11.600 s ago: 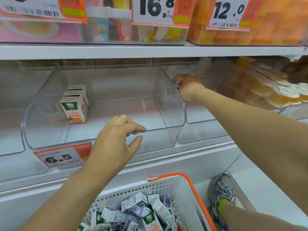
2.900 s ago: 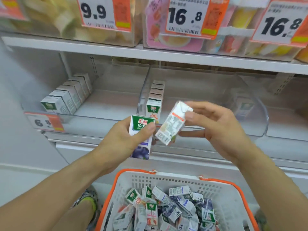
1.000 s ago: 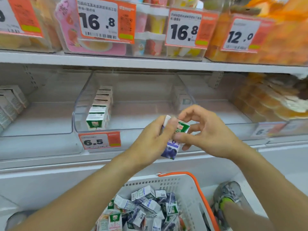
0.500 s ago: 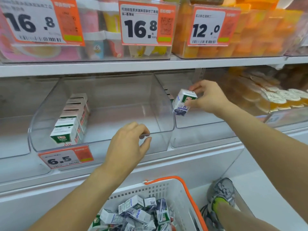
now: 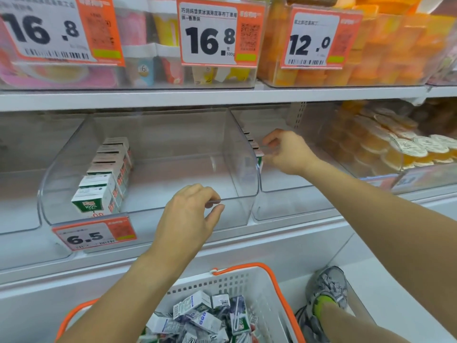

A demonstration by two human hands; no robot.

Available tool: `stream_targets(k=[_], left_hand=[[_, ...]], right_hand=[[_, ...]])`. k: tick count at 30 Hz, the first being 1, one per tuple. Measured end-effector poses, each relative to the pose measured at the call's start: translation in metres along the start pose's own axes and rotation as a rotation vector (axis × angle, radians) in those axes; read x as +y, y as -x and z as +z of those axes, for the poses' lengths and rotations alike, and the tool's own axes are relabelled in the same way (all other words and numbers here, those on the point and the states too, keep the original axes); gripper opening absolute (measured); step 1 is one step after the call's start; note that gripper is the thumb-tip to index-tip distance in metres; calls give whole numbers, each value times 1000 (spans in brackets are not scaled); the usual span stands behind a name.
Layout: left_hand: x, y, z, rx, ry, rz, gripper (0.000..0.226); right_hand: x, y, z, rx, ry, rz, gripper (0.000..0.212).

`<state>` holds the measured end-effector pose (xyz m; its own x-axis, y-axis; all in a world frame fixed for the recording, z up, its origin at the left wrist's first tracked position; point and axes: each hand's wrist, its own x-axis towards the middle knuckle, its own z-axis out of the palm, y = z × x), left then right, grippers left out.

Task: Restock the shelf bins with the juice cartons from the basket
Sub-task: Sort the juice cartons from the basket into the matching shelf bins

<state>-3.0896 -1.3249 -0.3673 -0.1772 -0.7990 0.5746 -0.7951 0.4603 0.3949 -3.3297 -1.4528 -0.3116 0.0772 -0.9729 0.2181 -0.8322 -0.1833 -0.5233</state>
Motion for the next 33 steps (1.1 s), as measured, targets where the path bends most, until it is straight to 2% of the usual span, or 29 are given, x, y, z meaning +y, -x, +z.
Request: stream_targets(k=[4,6,8,9,11,13,16,17,19,22,24,26,28,33], left_hand=[[-2,2,3,57,1,3,22],[6,4,1,187,24,15,30],[19,9,-2,313,26,116,22],[26,14,-1,319,45,182,15],[36,27,7,222,142,270,5],[38,45,22,67,202,284,3],[19,76,48,-229,51,309,12],[11,88,56,-347,-2,277,14],[-2,118,67,-531,-19,73,15],[-20,178,81,-698,68,-320,16],[-30,219,90,-778,126,-470,19],[-35,252,97,-818,148,-564,25],[-35,273,102,-822,171,-631,34],[-35,281,116,-802,187,-674,50]], right_hand=[[-9,56,-33,195,-170,-39,12],[-14,92,-46,113,-303,-67,10],[-16,130,-51,-61,-440,-73,9],[-15,147,-48,-142,-482,-62,8],[-10,175,-32,-271,-497,-17,7],[-1,197,-5,-381,-489,41,7],[19,222,48,-505,-480,154,5],[25,230,67,-534,-459,182,4],[38,246,104,-591,-383,212,6],[49,273,147,-715,-276,237,11],[52,291,163,-799,-215,258,12],[56,307,173,-887,-78,234,16],[59,318,179,-953,58,201,30],[60,324,184,-1026,172,264,49]])
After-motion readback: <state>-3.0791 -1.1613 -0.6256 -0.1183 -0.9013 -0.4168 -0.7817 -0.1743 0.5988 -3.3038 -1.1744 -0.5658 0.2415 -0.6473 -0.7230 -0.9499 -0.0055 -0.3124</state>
